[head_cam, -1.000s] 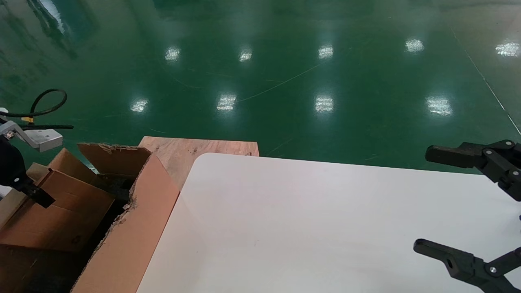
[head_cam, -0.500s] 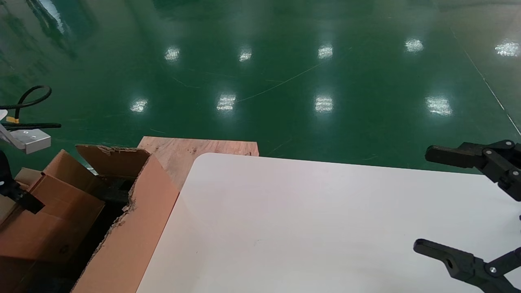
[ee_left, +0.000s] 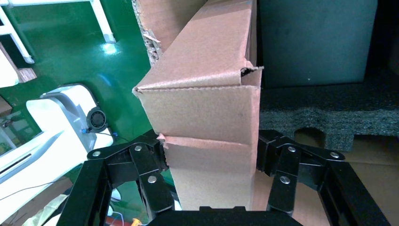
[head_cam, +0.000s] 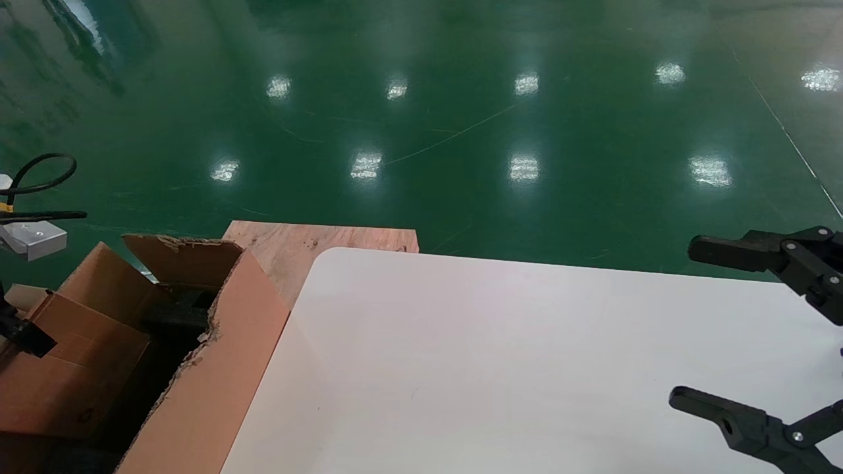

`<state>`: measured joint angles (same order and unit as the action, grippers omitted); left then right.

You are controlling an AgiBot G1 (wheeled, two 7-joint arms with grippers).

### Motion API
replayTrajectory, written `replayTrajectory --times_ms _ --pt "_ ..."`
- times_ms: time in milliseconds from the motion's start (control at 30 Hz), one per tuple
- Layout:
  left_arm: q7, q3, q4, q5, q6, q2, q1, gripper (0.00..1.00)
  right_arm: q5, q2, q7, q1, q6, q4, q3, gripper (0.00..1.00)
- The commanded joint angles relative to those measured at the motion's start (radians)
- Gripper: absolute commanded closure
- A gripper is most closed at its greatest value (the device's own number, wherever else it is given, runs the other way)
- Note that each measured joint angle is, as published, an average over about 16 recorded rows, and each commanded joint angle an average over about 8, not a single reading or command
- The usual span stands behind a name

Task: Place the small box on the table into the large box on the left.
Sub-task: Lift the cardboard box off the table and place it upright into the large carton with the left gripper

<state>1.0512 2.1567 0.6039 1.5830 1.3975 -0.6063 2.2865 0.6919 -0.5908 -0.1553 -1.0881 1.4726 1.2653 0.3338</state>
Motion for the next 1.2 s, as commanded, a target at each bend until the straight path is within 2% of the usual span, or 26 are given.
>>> replayTrajectory --times_ms 33,200,500,767,833,1033,1067,1100,1200 --pt "0.002 0.002 -0.003 0.002 -0.005 0.0 -0.007 1.0 0.0 0.0 0.0 0.0 0.0 0.0 0.0 0.0" --pt "0.014 0.006 -0.03 -0.005 0.012 -0.01 -0.028 1.0 0.0 0.0 0.0 0.0 0.0 0.0 0.0 0.0" --pt "0.097 0.034 -0.151 0.004 0.06 -0.067 -0.114 1.0 0.0 0.0 0.0 0.0 0.0 0.0 0.0 0.0" --pt "0.092 0.035 -0.234 0.001 0.053 -0.103 -0.147 1.0 0.0 0.0 0.0 0.0 0.0 0.0 0.0 0.0" --pt "0.089 0.033 -0.245 -0.001 0.048 -0.107 -0.148 0.91 0.0 0.0 0.0 0.0 0.0 0.0 0.0 0.0" --pt "0.087 0.025 -0.268 -0.008 0.036 -0.112 -0.147 0.16 0.0 0.0 0.0 0.0 0.0 0.0 0.0 0.0" --pt "0.087 0.024 -0.27 -0.009 0.036 -0.112 -0.146 0.07 0.0 0.0 0.0 0.0 0.0 0.0 0.0 0.0" --pt "0.087 0.023 -0.272 -0.01 0.035 -0.112 -0.146 0.0 0.0 0.0 0.0 0.0 0.0 0.0 0.0 0.0" --pt "0.087 0.023 -0.271 -0.01 0.034 -0.112 -0.145 0.0 0.0 0.0 0.0 0.0 0.0 0.0 0.0 0.0"
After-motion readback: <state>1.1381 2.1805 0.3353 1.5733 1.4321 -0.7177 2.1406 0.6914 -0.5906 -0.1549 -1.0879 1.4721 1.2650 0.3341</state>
